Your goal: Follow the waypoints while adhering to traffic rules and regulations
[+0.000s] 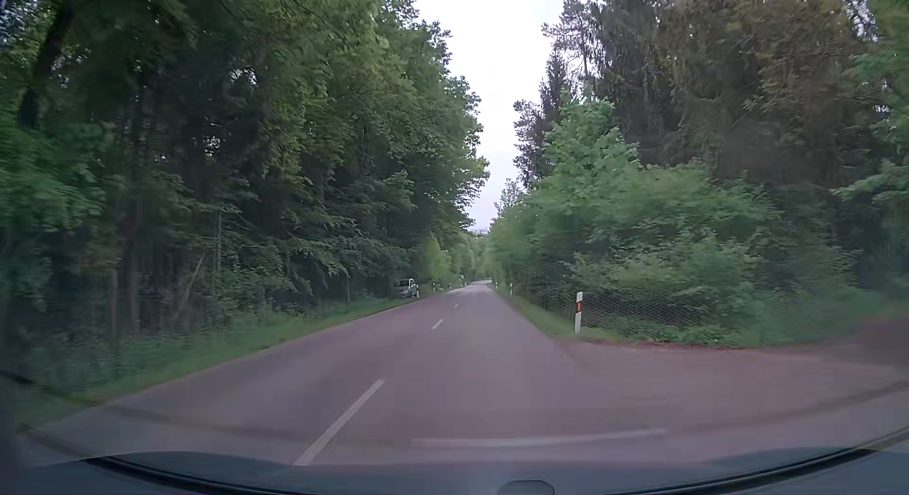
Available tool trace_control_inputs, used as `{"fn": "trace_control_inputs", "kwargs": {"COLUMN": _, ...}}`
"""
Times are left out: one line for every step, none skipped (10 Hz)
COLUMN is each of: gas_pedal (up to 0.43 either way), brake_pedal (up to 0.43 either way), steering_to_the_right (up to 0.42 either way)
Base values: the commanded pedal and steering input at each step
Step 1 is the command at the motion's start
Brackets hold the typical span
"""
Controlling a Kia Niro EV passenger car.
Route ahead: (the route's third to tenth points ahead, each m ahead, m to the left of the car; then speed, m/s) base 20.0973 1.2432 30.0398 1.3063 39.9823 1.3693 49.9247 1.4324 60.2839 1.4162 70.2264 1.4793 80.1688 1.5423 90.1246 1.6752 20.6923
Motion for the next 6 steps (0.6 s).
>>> {"fn": "trace_control_inputs", "kwargs": {"gas_pedal": 0.02, "brake_pedal": 0.0, "steering_to_the_right": -0.002}}
{"fn": "trace_control_inputs", "kwargs": {"gas_pedal": 0.0, "brake_pedal": 0.0, "steering_to_the_right": -0.002}}
{"fn": "trace_control_inputs", "kwargs": {"gas_pedal": 0.0, "brake_pedal": 0.0, "steering_to_the_right": -0.003}}
{"fn": "trace_control_inputs", "kwargs": {"gas_pedal": 0.0, "brake_pedal": 0.0, "steering_to_the_right": -0.005}}
{"fn": "trace_control_inputs", "kwargs": {"gas_pedal": 0.0, "brake_pedal": 0.0, "steering_to_the_right": -0.005}}
{"fn": "trace_control_inputs", "kwargs": {"gas_pedal": 0.0, "brake_pedal": 0.0, "steering_to_the_right": -0.005}}
